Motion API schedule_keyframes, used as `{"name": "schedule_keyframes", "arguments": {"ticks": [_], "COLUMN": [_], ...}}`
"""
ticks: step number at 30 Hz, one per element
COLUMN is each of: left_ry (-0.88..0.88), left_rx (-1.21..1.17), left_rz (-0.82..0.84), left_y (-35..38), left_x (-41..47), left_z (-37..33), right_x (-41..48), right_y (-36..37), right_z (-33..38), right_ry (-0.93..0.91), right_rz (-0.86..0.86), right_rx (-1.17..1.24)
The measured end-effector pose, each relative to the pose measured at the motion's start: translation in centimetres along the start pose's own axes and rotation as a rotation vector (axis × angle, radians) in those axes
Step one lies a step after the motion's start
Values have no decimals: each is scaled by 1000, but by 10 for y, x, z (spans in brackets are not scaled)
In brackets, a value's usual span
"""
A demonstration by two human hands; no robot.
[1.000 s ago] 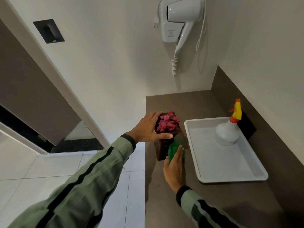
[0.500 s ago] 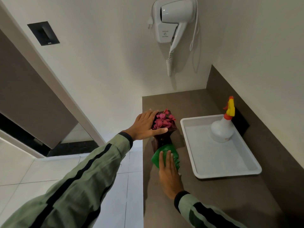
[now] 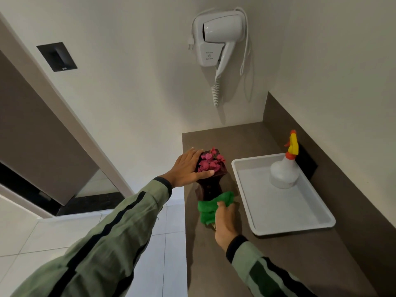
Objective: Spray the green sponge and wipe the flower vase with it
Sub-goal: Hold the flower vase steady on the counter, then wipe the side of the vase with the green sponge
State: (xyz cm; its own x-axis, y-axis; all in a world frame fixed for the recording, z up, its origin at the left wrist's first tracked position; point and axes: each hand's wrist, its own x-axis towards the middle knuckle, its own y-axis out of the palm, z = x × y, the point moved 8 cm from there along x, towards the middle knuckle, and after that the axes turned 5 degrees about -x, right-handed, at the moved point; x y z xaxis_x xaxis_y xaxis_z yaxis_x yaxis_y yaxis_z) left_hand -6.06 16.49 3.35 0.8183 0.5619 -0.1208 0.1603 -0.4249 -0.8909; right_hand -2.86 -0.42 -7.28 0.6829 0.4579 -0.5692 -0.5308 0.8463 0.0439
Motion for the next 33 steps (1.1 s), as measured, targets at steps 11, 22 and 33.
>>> {"name": "schedule_keyframes", "arguments": {"ticks": [11,22,33], "left_ry": [22,8,-383], "left_rx": [-13,-60,-994], "left_rz": [11,-95,-410], "left_y": [1,-2,108], "left_x": [1,-10,-158], "left_z": [0,2,-2], "right_x": [-20,-39,18], "right_y": [23,22,-92], "right_z": [40,28,42], "right_ry": [-226,-435,-140], "right_rz": [222,343,298], "right_rx": [93,-623,-96]}}
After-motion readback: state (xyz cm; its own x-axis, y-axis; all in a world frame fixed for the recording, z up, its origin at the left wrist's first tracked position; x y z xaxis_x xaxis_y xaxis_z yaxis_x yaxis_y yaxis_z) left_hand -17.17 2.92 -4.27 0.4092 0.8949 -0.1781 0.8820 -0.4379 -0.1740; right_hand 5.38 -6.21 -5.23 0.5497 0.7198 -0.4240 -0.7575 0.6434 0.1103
